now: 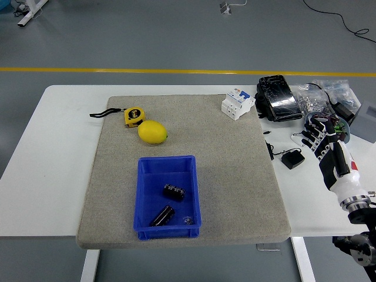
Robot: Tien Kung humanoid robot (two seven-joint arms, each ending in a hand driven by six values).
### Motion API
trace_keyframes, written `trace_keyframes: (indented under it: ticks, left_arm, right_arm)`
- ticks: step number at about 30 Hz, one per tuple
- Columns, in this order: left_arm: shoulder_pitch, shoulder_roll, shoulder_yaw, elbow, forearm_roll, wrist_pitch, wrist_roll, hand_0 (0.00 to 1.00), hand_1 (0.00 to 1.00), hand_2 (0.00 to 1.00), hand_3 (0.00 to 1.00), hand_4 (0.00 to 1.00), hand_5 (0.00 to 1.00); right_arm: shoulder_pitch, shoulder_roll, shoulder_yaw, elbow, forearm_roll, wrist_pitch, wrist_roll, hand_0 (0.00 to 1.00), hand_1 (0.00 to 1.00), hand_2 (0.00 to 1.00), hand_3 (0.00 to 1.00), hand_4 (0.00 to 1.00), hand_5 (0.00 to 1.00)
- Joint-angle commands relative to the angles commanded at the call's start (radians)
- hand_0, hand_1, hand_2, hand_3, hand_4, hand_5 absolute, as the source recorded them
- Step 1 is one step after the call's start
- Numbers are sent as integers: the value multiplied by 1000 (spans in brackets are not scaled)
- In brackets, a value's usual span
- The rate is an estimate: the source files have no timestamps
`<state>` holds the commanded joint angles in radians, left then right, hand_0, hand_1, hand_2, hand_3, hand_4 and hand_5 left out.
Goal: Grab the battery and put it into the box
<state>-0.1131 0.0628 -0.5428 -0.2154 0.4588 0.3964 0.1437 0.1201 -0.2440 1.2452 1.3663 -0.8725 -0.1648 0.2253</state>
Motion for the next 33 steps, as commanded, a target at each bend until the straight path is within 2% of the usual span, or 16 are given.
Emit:
trace_keyframes:
  ticks: [15, 33]
  left_arm:
    - [-23, -1, 58, -3, -70, -2, -27, 580, 592, 619, 576, 627, 578]
    - [-29, 3, 57, -5, -59, -3, -26, 582, 584, 613, 575, 631, 576]
  right_arm:
    - [19, 13, 45, -1, -13, -1, -1, 911, 866, 873, 896, 998, 979]
    - [24, 21, 52, -1, -15, -3, -3, 910, 866, 872, 895, 998, 976]
